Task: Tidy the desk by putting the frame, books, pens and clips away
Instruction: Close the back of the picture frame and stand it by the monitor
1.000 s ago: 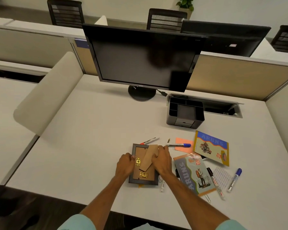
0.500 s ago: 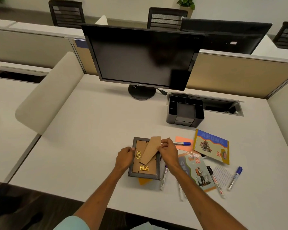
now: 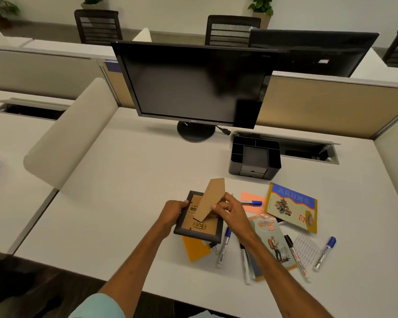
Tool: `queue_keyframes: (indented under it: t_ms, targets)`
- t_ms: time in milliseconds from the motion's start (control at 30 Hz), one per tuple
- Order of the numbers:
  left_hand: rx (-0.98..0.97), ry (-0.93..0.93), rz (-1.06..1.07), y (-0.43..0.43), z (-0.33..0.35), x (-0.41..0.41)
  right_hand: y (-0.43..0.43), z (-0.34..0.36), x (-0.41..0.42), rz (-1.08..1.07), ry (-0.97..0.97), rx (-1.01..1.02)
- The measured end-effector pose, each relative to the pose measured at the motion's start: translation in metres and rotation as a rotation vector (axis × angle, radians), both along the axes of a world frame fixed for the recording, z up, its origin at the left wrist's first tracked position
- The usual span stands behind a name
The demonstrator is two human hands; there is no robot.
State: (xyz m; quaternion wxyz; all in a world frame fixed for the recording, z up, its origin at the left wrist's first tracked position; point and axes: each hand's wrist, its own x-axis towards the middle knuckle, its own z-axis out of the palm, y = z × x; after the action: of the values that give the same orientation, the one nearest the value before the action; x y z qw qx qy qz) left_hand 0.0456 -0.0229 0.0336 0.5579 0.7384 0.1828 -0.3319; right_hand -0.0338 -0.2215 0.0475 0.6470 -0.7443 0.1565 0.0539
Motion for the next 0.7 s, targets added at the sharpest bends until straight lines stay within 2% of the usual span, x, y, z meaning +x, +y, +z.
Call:
queue_keyframes:
  t_ms: [200,300,400,500,700]
  targets:
    - [-0.066,0.029,0.091,-0.009,0.008,-0.004,-0.004,0.003,0.003,-0.036,0.021,-0.001]
    - [-0.038,-0.108,0.065,-0.011,0.016,-0.005,-0.004,0.007,0.013,-0.067,0.038,0.003]
    - [-0.004,-0.335,-0.012,-0.005,0.026,-0.007,-0.006,0.015,0.027,-0.148,0.097,0.077]
    - [-0.089,-0.507,-0.136,0.0,0.038,-0.006,-0.013,0.022,0.043,-0.198,0.161,0.197]
    - [-0.252,-0.479,-0.237,-0.012,0.058,0.026,-0.019,0.035,0.081,-0.197,0.281,0.309]
